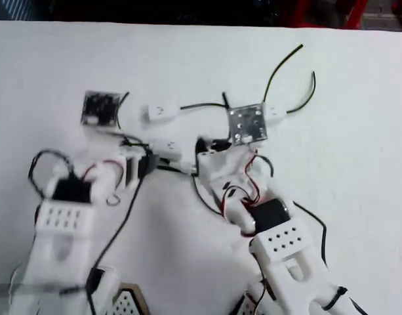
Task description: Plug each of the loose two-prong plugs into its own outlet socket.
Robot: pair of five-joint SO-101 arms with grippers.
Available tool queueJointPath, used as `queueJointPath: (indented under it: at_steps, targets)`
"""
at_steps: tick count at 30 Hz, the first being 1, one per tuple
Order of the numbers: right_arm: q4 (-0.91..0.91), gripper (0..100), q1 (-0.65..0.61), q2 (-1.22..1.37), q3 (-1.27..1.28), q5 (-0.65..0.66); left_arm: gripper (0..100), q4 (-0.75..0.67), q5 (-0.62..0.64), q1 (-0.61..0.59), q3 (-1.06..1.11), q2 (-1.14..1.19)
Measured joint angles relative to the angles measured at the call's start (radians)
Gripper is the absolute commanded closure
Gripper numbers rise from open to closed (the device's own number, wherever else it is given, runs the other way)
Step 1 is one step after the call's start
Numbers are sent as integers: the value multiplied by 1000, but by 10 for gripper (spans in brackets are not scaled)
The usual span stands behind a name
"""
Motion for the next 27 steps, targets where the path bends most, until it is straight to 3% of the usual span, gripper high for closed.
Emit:
queueJointPath:
  at_steps: [6,14,27]
  targets:
    - [0,981,12,0,0,-15,668,-2,0,-26,-167,353]
    - [0,981,12,0,0,-15,669,-2,-23,-146,-327,700]
    - [0,981,12,0,0,-15,669,12,-209,-382,-365,789]
